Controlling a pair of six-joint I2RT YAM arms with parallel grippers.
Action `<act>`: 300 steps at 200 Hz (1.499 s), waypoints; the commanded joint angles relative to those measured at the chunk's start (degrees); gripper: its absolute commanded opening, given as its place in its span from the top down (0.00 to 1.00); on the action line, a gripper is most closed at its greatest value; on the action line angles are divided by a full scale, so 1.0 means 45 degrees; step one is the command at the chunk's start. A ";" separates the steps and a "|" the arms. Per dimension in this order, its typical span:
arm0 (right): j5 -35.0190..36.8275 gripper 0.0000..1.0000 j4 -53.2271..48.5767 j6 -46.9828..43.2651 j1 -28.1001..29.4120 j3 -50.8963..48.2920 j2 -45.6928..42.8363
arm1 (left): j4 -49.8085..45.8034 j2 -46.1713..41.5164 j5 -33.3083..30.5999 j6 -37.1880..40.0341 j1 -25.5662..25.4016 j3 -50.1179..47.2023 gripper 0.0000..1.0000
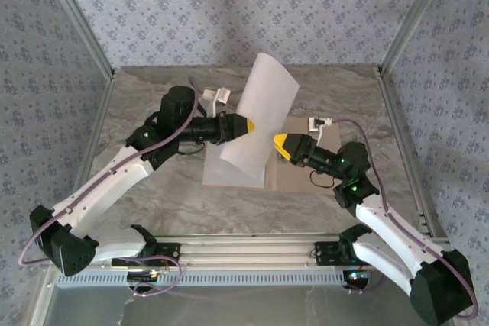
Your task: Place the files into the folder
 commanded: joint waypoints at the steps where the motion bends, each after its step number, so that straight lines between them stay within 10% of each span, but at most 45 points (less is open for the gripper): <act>1: -0.0182 0.15 0.1300 0.0423 -0.0138 -0.0347 -0.0157 | 0.1127 -0.0051 -0.0033 -0.0563 -0.0172 -0.0186 0.71; 300: -0.0025 0.54 0.2735 0.1530 -0.0534 -0.0734 0.0113 | 0.2252 0.0580 0.0426 -0.0681 -0.0471 -0.1325 0.71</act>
